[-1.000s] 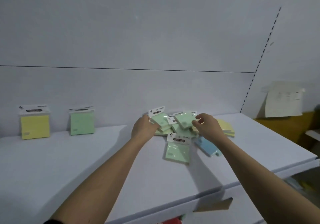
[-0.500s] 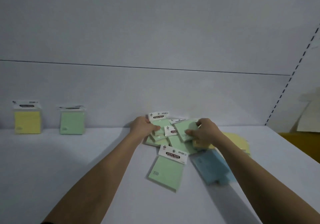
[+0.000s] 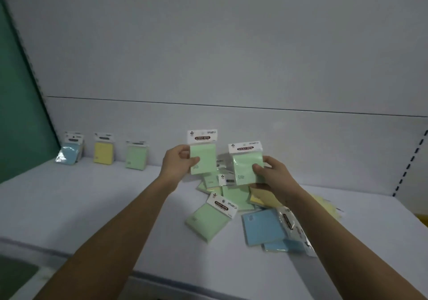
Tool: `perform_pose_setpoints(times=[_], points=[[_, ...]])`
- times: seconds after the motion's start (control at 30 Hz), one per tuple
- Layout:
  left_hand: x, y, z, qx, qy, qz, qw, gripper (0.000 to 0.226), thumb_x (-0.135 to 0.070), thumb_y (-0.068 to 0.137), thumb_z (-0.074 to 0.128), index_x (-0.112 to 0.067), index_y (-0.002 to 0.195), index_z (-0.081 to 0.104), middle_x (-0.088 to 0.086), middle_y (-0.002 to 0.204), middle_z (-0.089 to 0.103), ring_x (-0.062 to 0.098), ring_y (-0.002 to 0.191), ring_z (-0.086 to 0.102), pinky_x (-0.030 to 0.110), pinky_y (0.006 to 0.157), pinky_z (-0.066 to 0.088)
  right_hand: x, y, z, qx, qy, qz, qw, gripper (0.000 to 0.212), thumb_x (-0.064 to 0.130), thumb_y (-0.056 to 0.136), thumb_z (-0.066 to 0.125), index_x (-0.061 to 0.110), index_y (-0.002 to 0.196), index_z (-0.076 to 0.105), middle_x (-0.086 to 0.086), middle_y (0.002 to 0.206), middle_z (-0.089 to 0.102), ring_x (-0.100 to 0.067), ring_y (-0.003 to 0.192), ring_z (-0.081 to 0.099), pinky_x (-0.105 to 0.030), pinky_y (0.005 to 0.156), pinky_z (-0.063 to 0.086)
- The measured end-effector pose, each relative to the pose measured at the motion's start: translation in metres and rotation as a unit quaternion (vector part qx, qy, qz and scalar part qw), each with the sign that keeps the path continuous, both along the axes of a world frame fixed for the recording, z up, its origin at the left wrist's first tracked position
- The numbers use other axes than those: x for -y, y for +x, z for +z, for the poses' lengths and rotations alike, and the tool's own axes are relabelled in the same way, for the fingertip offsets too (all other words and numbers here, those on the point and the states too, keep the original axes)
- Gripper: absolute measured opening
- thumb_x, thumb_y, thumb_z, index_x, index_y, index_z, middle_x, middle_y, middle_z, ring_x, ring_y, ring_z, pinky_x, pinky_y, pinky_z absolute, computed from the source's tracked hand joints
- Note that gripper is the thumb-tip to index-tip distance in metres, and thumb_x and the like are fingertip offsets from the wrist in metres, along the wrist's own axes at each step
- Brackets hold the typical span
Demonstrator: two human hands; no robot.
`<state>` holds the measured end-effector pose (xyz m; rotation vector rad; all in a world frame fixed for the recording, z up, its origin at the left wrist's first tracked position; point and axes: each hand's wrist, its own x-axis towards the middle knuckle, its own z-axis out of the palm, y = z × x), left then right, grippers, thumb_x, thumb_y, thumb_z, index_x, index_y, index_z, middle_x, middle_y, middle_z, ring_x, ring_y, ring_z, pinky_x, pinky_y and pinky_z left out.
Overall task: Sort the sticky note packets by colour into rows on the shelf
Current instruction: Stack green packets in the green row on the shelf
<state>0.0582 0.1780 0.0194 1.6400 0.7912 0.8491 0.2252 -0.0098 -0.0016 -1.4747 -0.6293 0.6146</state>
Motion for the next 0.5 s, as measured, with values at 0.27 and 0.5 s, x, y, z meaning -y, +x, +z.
perform_pose_setpoints(times=[0.27, 0.5], points=[[0.019, -0.101, -0.015, 0.038, -0.088, 0.073, 0.993, 0.022, -0.008, 0.090, 0.062, -0.012, 0.112, 0.058, 0.015, 0.100, 0.069, 0.032, 0.085, 0.070, 0.045, 0.068, 0.061, -0.039, -0.066, -0.015, 0.008, 0.010, 0.044, 0.999, 0.014, 0.006, 0.092, 0.060, 0.008, 0.105, 0.060, -0.008, 0.080, 0.070, -0.023, 0.074, 0.069, -0.036, 0.069, 0.059], [-0.005, -0.184, -0.027, 0.060, -0.117, 0.110, 0.985, 0.027, -0.003, 0.087, 0.066, -0.012, 0.112, 0.060, 0.018, 0.105, 0.069, 0.035, 0.086, 0.071, 0.044, 0.064, 0.061, -0.079, -0.135, -0.005, 0.022, 0.023, 0.086, 0.996, 0.010, 0.006, 0.091, 0.061, 0.011, 0.100, 0.059, 0.000, 0.075, 0.067, -0.016, 0.067, 0.067, -0.036, 0.063, 0.061]])
